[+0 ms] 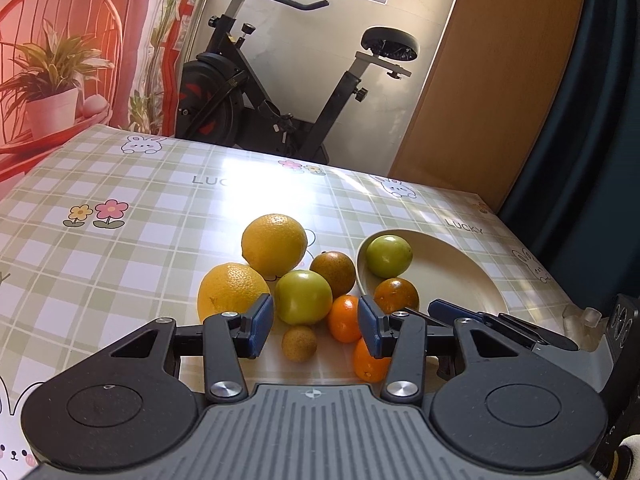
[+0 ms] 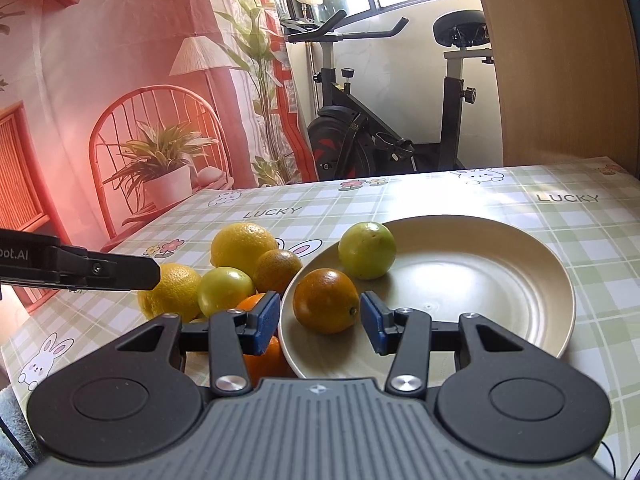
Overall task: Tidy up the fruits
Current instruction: 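Move the open left gripper back toward the remaining fruits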
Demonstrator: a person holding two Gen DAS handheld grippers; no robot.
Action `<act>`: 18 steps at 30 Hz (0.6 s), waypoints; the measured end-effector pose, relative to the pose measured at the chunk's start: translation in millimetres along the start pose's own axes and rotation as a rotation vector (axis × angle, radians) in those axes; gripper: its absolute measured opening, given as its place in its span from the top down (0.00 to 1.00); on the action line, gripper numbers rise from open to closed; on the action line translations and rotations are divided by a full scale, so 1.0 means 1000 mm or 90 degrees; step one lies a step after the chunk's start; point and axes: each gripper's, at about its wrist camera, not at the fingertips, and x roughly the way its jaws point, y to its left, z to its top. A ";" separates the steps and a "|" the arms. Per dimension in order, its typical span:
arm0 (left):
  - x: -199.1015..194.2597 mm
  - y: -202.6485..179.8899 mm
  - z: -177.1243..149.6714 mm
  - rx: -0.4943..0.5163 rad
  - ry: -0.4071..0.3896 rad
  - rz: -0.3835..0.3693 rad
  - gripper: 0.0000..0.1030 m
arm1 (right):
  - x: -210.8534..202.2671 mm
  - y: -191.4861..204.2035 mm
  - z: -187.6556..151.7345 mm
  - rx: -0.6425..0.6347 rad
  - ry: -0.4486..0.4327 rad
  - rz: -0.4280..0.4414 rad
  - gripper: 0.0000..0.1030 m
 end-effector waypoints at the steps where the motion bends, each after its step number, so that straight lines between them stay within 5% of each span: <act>1: -0.001 0.001 0.000 -0.001 0.000 0.001 0.53 | -0.001 0.001 -0.001 -0.003 0.001 0.001 0.53; 8: -0.006 -0.002 -0.001 0.005 -0.014 0.023 0.40 | -0.004 0.007 -0.004 -0.021 0.008 0.006 0.53; 18: -0.027 0.017 0.009 0.022 -0.075 0.112 0.40 | -0.006 0.004 -0.004 0.000 0.031 0.011 0.53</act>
